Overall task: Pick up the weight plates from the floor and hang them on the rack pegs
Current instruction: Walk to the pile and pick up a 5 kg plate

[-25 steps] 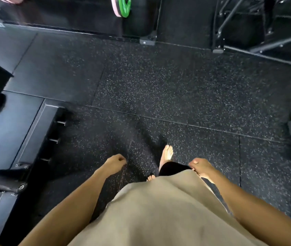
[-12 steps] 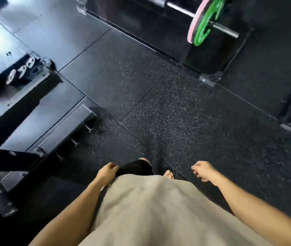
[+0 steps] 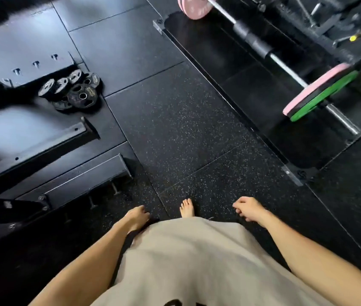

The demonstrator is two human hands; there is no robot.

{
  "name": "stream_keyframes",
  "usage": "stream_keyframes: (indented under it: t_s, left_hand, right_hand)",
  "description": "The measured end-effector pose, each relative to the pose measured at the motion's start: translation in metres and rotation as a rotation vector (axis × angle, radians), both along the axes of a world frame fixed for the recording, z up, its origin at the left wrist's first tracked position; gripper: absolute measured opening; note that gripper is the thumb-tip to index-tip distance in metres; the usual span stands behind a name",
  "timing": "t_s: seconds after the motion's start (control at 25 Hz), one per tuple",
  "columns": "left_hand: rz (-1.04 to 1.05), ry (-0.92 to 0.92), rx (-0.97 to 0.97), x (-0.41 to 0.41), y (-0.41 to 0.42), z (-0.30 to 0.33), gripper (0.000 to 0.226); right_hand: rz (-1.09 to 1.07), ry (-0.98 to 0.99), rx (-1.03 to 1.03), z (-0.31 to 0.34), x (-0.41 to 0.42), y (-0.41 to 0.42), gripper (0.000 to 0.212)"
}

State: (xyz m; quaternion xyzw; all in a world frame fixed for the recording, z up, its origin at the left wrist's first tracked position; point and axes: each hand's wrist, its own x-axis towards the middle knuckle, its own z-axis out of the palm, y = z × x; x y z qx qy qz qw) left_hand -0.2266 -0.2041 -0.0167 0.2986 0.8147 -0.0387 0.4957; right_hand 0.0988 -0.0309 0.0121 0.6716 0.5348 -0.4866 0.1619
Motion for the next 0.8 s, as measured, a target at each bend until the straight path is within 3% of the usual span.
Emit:
stream_keyframes:
  t_s: [0.12, 0.36, 0.52, 0.8]
  left_hand:
    - [0.123, -0.002, 0.084, -0.051, 0.084, 0.015, 0.018]
    - [0.258, -0.112, 0.039, -0.124, 0.192, 0.012, 0.027]
    - [0.371, -0.076, -0.014, -0.187, 0.250, 0.012, 0.031]
    - [0.715, 0.003, 0.063, -0.313, 0.324, 0.012, 0.031]
  right_hand:
    - [0.097, 0.014, 0.037, 0.010, -0.068, 0.091, 0.014]
    - [0.351, 0.044, -0.015, -0.002, -0.216, 0.243, 0.014]
    - [0.545, 0.035, -0.022, -0.009, -0.329, 0.346, 0.016]
    - [0.870, 0.042, -0.066, 0.009, -0.534, 0.465, 0.013]
